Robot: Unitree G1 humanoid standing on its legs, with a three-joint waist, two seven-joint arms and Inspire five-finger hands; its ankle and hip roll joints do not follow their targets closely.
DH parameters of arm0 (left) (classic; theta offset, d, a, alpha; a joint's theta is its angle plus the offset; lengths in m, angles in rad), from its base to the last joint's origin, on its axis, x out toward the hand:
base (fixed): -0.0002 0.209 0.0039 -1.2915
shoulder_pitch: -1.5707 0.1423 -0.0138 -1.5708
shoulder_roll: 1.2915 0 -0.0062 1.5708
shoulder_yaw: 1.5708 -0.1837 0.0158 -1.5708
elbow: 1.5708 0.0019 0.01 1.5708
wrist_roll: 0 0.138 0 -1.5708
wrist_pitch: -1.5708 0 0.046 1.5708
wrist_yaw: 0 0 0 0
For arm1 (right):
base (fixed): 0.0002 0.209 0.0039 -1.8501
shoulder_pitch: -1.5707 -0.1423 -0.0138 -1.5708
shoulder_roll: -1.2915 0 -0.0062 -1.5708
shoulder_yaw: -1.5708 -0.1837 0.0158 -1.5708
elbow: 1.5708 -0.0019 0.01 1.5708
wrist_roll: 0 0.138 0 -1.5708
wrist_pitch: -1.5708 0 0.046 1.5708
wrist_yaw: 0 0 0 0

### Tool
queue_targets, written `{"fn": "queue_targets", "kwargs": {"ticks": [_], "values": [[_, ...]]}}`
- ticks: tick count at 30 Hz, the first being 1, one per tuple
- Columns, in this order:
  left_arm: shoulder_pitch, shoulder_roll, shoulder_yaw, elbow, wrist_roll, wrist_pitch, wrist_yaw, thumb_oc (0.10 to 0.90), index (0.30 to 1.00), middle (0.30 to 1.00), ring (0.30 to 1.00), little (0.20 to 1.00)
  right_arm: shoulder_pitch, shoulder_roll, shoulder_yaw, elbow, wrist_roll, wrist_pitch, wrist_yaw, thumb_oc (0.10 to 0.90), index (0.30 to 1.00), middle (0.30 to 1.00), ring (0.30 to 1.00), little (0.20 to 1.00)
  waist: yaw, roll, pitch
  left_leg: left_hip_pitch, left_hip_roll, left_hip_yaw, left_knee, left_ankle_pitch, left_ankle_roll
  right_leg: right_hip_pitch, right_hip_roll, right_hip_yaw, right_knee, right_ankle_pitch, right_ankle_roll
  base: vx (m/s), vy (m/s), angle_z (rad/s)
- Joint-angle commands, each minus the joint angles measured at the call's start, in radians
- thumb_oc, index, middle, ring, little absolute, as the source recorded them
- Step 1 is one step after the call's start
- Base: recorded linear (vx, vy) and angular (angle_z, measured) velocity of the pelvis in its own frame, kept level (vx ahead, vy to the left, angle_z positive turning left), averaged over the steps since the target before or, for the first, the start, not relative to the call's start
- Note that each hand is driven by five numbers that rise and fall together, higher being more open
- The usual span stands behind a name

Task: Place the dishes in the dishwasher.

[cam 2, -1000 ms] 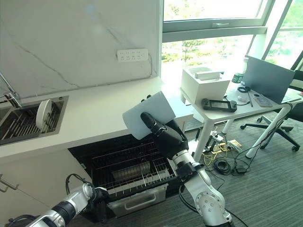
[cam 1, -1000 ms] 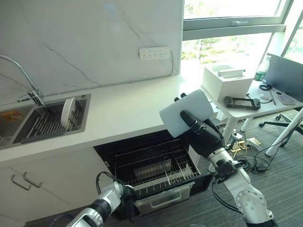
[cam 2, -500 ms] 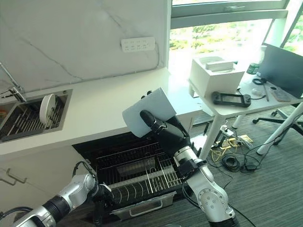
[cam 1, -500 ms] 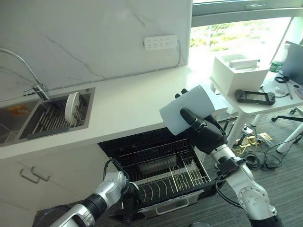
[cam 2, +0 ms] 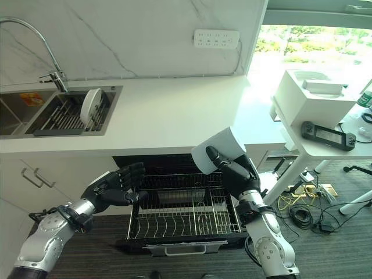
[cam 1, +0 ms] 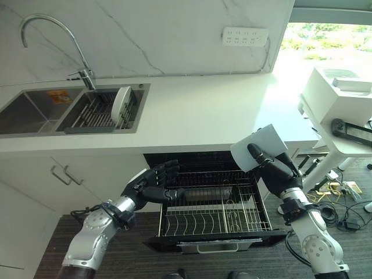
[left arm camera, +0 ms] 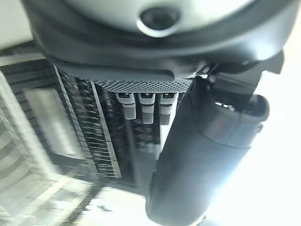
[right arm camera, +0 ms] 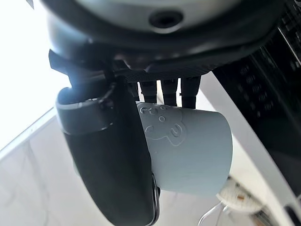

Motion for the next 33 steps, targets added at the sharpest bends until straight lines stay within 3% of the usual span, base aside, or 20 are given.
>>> {"fn": "queue_targets", "kwargs": {"ticks": [1, 6, 10, 16, 21, 29, 33], "values": [[-0.07, 0.022, 0.026, -0.109, -0.094, -0.188, 0.076, 0.8, 0.9, 0.9, 0.9, 0.9, -0.106, -0.038, -0.092, -0.131, -0.222, -0.077, -0.039, 0.4, 0.3, 0.3, 0.3, 0.3, 0.003, 0.002, -0.033, 0.038, 0.035, -0.016, 0.046, -0.171, -0.031, 0.018, -0.01, -0.016, 0.009, -0.109, 0.046, 0.0, 0.0, 0.0], [-0.033, -0.008, 0.054, -0.163, -0.112, -0.184, 0.102, 0.8, 0.9, 0.9, 0.9, 0.9, -0.062, -0.088, -0.155, -0.119, -0.315, -0.01, -0.113, 0.4, 0.3, 0.3, 0.3, 0.3, 0.0, -0.014, -0.021, 0.041, 0.033, -0.021, 0.046, -0.174, -0.03, 0.019, -0.006, -0.011, 0.009, -0.105, 0.048, 0.06, -0.045, -0.01], [-0.022, 0.004, 0.056, -0.201, -0.112, -0.177, 0.108, 0.8, 0.9, 0.9, 0.9, 0.9, -0.039, -0.117, -0.173, -0.123, -0.383, 0.045, -0.15, 0.4, 0.3, 0.3, 0.3, 0.3, -0.004, -0.022, 0.024, 0.023, 0.033, -0.024, 0.046, -0.169, -0.028, -0.01, -0.001, 0.007, 0.009, -0.084, 0.055, 0.06, -0.086, 0.01], [-0.112, 0.086, 0.027, -0.265, -0.161, -0.295, 0.186, 0.8, 0.9, 0.9, 0.9, 0.9, -0.137, -0.146, -0.124, -0.107, -0.448, -0.004, -0.223, 0.4, 0.3, 0.3, 0.3, 0.3, -0.002, -0.012, 0.183, -0.144, 0.02, -0.067, 0.046, -0.125, -0.015, -0.176, 0.027, 0.07, 0.009, -0.029, 0.056, -0.26, -0.066, -0.06], [-0.196, 0.1, -0.011, -0.3, -0.106, -0.357, 0.251, 0.8, 0.9, 0.9, 0.9, 0.9, -0.193, -0.179, -0.108, -0.097, -0.473, 0.033, -0.241, 0.4, 0.3, 0.3, 0.3, 0.3, -0.01, -0.003, 0.273, -0.224, 0.032, -0.057, 0.046, -0.1, -0.026, -0.253, 0.016, 0.069, 0.009, -0.008, 0.057, -0.15, 0.016, -0.05], [-0.232, 0.108, -0.018, -0.315, -0.095, -0.359, 0.257, 0.8, 0.9, 0.9, 0.9, 0.9, -0.217, -0.211, -0.09, -0.117, -0.467, 0.025, -0.224, 0.4, 0.3, 0.3, 0.3, 0.3, 0.006, -0.02, 0.324, -0.252, 0.04, -0.064, 0.046, -0.095, -0.038, -0.268, 0.006, 0.034, 0.009, -0.01, 0.063, -0.06, -0.02, 0.03], [-0.265, 0.129, -0.027, -0.318, -0.087, -0.348, 0.248, 0.8, 0.9, 0.9, 0.9, 0.9, -0.269, -0.215, -0.065, -0.096, -0.475, 0.041, -0.228, 0.4, 0.3, 0.3, 0.3, 0.3, 0.02, -0.043, 0.333, -0.256, 0.042, -0.067, 0.046, -0.1, -0.039, -0.268, 0.011, 0.023, 0.009, -0.011, 0.064, -0.03, -0.072, 0.03]]}}
